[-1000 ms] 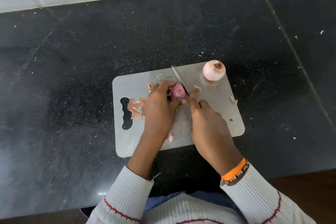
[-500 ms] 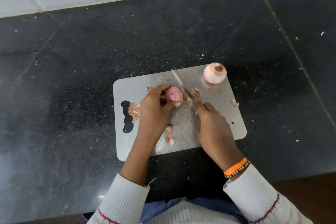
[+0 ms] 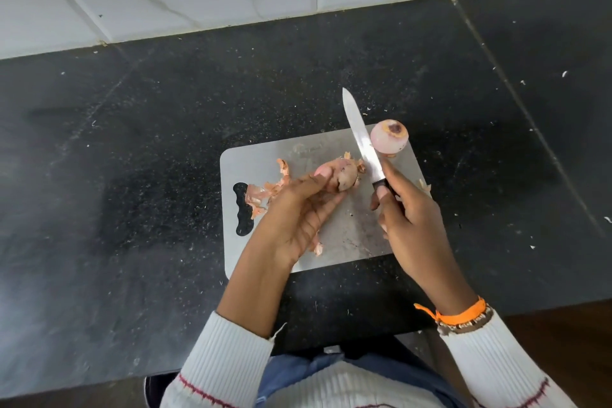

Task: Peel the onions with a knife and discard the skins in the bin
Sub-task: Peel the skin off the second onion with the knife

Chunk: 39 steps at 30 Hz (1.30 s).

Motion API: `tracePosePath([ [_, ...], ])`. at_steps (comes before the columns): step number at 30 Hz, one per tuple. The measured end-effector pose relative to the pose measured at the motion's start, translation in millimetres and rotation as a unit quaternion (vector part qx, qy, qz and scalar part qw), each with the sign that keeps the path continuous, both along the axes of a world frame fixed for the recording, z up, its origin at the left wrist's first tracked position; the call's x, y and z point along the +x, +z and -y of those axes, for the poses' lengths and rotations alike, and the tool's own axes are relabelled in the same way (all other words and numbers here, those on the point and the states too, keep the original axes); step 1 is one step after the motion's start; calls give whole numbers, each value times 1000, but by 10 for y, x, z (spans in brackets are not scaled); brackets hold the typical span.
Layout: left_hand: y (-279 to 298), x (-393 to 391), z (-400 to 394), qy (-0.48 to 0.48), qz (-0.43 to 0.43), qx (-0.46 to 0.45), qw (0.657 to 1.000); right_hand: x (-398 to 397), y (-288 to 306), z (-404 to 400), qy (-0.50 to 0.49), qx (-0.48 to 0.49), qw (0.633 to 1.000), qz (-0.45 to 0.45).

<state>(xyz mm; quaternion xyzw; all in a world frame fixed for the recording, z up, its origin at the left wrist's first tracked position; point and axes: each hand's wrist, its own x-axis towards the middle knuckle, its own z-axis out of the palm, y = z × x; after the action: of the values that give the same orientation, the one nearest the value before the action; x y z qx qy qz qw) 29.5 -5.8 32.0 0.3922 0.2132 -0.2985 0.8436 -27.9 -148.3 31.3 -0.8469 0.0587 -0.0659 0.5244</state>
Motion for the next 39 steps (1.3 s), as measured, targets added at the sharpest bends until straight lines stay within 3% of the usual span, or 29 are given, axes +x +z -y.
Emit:
tracePosePath([
  [4, 65, -12, 49, 19, -46, -90, 995, -100, 28, -53, 16, 30, 999, 9],
  [12, 30, -22, 70, 48, -91, -146, 984, -258, 16, -227, 28, -33, 997, 56],
  [14, 24, -37, 56, 42, -68, -151, 985, -273, 24, -233, 24, -45, 997, 54],
  [18, 55, -67, 20, -46, 46, -77, 995, -265, 275, -108, 28, -74, 997, 26],
  [21, 75, -112, -31, -137, 129, 21, 982, -240, 453, 83, 90, -99, 990, -46],
  [24, 96, -132, -37, -124, 143, 49, 981, -231, 505, 137, 102, -97, 988, -66],
  [26, 108, -105, 5, -88, 112, 24, 989, -257, 486, 62, 72, -100, 991, -46],
  [28, 100, -65, 37, -22, 29, -44, 998, -304, 419, -64, 47, -110, 993, -23],
  [32, 103, -37, 43, 52, -67, -140, 986, -386, 214, -245, 47, -123, 991, 3],
  [39, 130, -26, 30, 71, -56, -133, 987, -267, 214, -50, -23, -94, 995, 33],
])
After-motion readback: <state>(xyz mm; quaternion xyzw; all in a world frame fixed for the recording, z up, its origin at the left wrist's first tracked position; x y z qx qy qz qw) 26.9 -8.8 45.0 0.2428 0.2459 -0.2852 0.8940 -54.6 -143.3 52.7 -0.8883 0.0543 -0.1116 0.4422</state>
